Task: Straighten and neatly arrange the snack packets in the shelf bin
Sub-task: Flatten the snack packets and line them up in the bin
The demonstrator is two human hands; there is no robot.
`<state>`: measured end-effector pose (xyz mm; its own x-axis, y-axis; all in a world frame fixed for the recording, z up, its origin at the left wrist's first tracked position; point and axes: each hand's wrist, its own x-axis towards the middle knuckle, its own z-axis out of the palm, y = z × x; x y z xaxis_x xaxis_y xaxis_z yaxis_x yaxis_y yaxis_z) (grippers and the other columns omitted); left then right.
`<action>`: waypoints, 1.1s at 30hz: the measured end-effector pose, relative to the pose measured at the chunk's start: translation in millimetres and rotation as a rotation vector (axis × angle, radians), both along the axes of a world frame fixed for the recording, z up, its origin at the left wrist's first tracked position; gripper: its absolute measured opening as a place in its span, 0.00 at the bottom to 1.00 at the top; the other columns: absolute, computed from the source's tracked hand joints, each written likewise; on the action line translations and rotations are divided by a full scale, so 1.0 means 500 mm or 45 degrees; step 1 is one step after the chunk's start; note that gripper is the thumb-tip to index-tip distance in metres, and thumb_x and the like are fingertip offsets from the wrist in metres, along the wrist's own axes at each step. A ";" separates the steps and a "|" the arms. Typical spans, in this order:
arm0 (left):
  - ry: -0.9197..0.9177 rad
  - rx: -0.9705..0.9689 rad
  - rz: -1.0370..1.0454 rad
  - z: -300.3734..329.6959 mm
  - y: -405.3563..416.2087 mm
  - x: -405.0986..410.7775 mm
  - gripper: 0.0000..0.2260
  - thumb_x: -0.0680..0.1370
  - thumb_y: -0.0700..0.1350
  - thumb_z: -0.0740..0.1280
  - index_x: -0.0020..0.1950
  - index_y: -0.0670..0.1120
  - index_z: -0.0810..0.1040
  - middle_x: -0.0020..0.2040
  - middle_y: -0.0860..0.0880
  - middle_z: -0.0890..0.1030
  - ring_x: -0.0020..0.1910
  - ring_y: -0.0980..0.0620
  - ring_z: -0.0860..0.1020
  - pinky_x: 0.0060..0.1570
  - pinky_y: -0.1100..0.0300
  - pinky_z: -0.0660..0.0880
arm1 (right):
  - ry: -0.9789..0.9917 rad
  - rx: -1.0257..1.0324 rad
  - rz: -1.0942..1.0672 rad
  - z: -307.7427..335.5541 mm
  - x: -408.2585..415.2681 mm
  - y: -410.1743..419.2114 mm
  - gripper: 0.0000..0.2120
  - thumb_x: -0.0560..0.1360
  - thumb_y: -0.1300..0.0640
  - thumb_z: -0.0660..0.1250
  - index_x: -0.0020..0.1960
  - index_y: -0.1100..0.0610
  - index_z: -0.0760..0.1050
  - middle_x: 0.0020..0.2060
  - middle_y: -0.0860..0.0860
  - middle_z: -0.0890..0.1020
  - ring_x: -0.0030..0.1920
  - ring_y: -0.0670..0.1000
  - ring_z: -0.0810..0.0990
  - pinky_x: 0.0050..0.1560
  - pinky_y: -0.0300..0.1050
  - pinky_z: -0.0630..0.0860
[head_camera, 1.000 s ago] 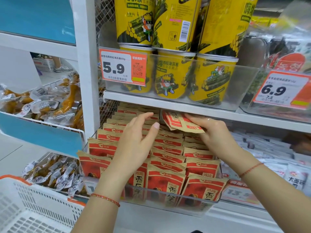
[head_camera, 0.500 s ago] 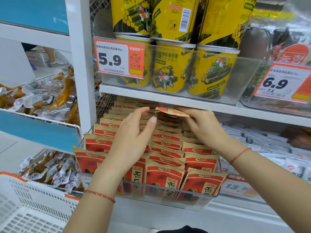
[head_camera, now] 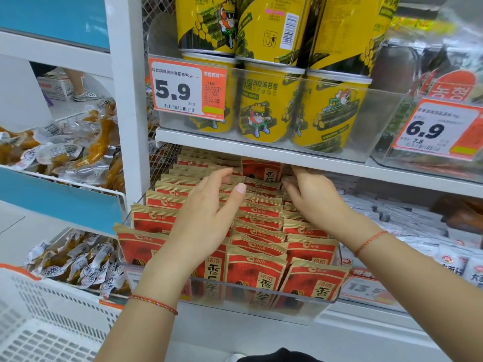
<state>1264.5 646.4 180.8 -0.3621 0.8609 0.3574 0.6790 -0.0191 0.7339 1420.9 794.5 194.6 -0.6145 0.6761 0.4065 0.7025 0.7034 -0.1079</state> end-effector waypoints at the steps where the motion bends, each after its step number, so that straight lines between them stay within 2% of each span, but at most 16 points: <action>1: 0.005 -0.005 0.000 0.000 0.000 0.000 0.24 0.80 0.61 0.54 0.75 0.54 0.63 0.68 0.57 0.71 0.69 0.57 0.68 0.65 0.58 0.65 | -0.050 -0.007 -0.004 -0.003 0.010 -0.007 0.21 0.81 0.52 0.58 0.71 0.59 0.63 0.51 0.62 0.78 0.54 0.64 0.76 0.45 0.50 0.68; 4: 0.031 -0.019 0.003 0.000 0.001 0.003 0.25 0.80 0.61 0.53 0.75 0.54 0.63 0.70 0.56 0.71 0.69 0.57 0.67 0.65 0.59 0.64 | -0.085 -0.010 0.013 -0.002 0.023 -0.021 0.25 0.81 0.49 0.57 0.75 0.55 0.57 0.58 0.60 0.75 0.60 0.63 0.72 0.53 0.52 0.71; 10: 0.098 -0.040 0.015 0.001 -0.006 0.010 0.24 0.81 0.60 0.54 0.76 0.53 0.62 0.71 0.55 0.70 0.70 0.57 0.66 0.63 0.62 0.62 | -0.082 -0.019 0.043 0.000 0.004 -0.020 0.26 0.81 0.45 0.55 0.75 0.54 0.56 0.51 0.59 0.78 0.55 0.61 0.76 0.45 0.50 0.69; 13: 0.093 -0.047 0.013 0.001 -0.008 0.008 0.24 0.81 0.60 0.54 0.76 0.53 0.62 0.71 0.56 0.70 0.70 0.57 0.67 0.63 0.62 0.62 | 0.034 -0.096 0.086 -0.006 0.003 -0.021 0.24 0.81 0.45 0.54 0.73 0.54 0.58 0.49 0.58 0.80 0.53 0.62 0.77 0.45 0.52 0.72; 17: 0.116 -0.073 0.013 0.001 -0.005 0.011 0.24 0.81 0.60 0.54 0.76 0.54 0.62 0.71 0.56 0.70 0.70 0.57 0.66 0.63 0.60 0.63 | -0.018 -0.182 0.059 -0.011 -0.007 -0.011 0.21 0.81 0.45 0.52 0.69 0.56 0.62 0.50 0.59 0.80 0.53 0.62 0.77 0.48 0.53 0.74; 22: 0.132 -0.091 0.011 0.003 -0.008 0.012 0.25 0.80 0.61 0.53 0.75 0.54 0.63 0.72 0.55 0.70 0.71 0.56 0.66 0.66 0.56 0.65 | 0.131 -0.243 0.019 0.004 -0.021 0.003 0.17 0.80 0.45 0.58 0.60 0.56 0.74 0.53 0.53 0.83 0.53 0.58 0.80 0.50 0.51 0.76; 26: 0.153 -0.115 0.013 0.005 -0.013 0.013 0.25 0.80 0.62 0.52 0.76 0.54 0.63 0.72 0.55 0.69 0.72 0.55 0.65 0.68 0.54 0.65 | 0.133 -0.270 -0.049 0.003 -0.041 0.027 0.13 0.80 0.45 0.59 0.47 0.55 0.73 0.40 0.54 0.80 0.47 0.59 0.79 0.42 0.47 0.73; 28: 0.142 -0.117 0.011 0.006 -0.013 0.013 0.25 0.80 0.62 0.52 0.76 0.54 0.63 0.72 0.55 0.69 0.72 0.55 0.65 0.68 0.54 0.65 | 0.094 -0.296 -0.131 -0.001 -0.050 0.038 0.15 0.80 0.44 0.58 0.49 0.54 0.75 0.38 0.54 0.77 0.47 0.60 0.79 0.42 0.46 0.72; 31: 0.143 -0.135 0.001 0.007 -0.012 0.012 0.26 0.80 0.63 0.52 0.76 0.55 0.63 0.73 0.56 0.69 0.72 0.55 0.65 0.69 0.52 0.66 | 0.034 -0.313 -0.199 0.005 -0.057 0.053 0.19 0.81 0.44 0.56 0.61 0.55 0.75 0.52 0.58 0.80 0.55 0.60 0.78 0.46 0.46 0.71; 33: 0.184 -0.173 -0.005 0.007 -0.012 0.015 0.27 0.79 0.64 0.51 0.76 0.55 0.62 0.73 0.56 0.68 0.72 0.55 0.65 0.68 0.53 0.65 | 0.044 -0.384 -0.238 0.013 -0.063 0.060 0.22 0.81 0.43 0.55 0.69 0.54 0.69 0.63 0.57 0.76 0.62 0.60 0.75 0.55 0.48 0.72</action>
